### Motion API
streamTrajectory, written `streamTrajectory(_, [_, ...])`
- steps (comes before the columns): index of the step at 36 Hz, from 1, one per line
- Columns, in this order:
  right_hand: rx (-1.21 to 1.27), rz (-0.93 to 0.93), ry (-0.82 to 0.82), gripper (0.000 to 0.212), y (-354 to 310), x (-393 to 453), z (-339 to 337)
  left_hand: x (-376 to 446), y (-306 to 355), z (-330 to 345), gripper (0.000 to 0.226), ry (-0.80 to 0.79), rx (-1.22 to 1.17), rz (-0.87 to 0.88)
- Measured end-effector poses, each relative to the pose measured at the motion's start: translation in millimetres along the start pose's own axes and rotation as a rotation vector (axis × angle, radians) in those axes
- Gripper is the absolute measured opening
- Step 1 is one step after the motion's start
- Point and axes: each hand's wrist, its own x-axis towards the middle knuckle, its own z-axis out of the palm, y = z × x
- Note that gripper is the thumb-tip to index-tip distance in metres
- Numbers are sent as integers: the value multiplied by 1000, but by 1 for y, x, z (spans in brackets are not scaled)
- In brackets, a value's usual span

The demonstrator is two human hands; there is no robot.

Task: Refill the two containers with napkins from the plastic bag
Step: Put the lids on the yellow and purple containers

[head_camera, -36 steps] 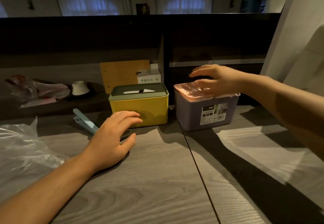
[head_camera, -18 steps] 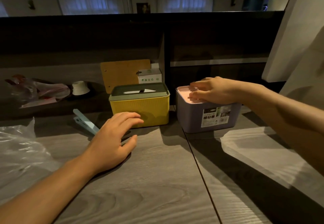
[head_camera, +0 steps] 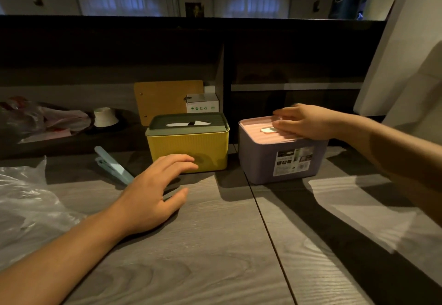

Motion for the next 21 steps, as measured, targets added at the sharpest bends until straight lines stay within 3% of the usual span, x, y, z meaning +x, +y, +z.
streamTrajectory(15, [56, -137, -35, 39, -7, -18, -1, -2, 34, -1, 85, -213, -249, -41])
streamTrajectory(21, [292, -178, -111, 43, 11, -31, -2, -2, 38, -2, 88, -263, -287, -69])
